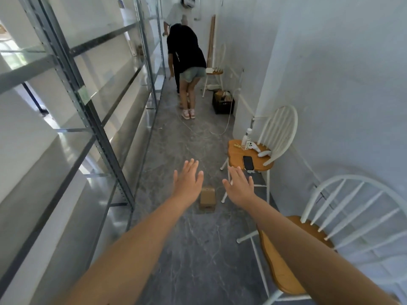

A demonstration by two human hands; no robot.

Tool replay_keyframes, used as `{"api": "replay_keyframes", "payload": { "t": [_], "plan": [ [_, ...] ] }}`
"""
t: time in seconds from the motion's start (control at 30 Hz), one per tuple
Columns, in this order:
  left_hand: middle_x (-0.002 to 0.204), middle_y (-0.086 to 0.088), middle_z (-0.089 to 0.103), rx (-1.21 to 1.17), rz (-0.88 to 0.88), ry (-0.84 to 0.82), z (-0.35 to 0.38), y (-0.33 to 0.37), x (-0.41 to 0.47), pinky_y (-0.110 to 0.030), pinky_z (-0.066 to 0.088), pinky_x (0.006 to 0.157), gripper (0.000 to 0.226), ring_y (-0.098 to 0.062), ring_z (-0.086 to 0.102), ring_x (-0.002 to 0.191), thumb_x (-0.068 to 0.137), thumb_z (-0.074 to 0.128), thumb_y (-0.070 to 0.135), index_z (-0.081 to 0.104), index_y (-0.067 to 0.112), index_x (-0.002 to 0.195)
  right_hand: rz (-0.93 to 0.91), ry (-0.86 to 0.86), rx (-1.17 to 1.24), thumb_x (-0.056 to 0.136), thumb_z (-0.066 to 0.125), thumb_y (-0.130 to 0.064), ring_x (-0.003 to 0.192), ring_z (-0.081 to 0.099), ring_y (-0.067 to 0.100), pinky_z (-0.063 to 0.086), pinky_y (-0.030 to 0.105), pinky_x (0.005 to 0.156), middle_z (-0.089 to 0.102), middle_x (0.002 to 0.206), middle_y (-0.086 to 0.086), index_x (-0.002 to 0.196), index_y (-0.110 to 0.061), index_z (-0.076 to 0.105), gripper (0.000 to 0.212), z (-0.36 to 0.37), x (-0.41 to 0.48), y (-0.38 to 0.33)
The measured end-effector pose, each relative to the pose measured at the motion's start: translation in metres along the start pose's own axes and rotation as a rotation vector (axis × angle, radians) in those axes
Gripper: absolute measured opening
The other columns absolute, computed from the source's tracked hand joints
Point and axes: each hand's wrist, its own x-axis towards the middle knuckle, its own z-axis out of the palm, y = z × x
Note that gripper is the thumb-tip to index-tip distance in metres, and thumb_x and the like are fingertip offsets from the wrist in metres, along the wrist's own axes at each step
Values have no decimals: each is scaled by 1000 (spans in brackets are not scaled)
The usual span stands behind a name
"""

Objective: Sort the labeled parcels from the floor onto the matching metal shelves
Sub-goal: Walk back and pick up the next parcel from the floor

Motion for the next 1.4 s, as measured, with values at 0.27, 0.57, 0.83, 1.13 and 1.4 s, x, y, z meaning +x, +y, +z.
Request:
{"api": "replay_keyframes", "payload": {
  "t": [0.27,0.57,0.83,1.13,1.4],
  "plan": [
    [168,7,9,-35,14,-39,15,4,65,-46,-5,124,53,-9,-2,155,108,26,37,21,23,159,24,-5,34,105,31,-38,152,-4,11,-6,47,121,9,166,-7,157,-22,16,57,-11,71,25],
    [169,6,8,15,-16,-16,36,34,184,-45,-6,123,54,-10,-2,155,108,26,37,20,22,159,-63,-14,92,105,32,-34,153,-3,13,-5,47,121,11,165,-4,157,-19,19,56,-45,196,50],
    [168,5,9,26,-61,-8,60,61,265,-46,-4,123,53,-11,0,155,108,26,36,21,21,159,-70,-81,60,105,31,-34,153,0,16,-1,49,121,13,165,-1,156,-17,19,55,-69,288,80],
    [168,5,10,34,-95,-25,79,53,325,-46,-4,123,53,-11,0,155,108,27,35,21,21,159,-52,-140,99,105,32,-35,153,-1,16,-1,48,121,13,165,1,156,-17,21,55,-58,351,91],
    [168,6,10,19,-92,-70,90,27,394,-47,-3,124,53,-11,0,155,108,26,37,22,21,159,-33,-139,101,105,33,-35,153,1,16,0,49,121,17,164,3,155,-18,23,54,-46,417,81]
  ]
}}
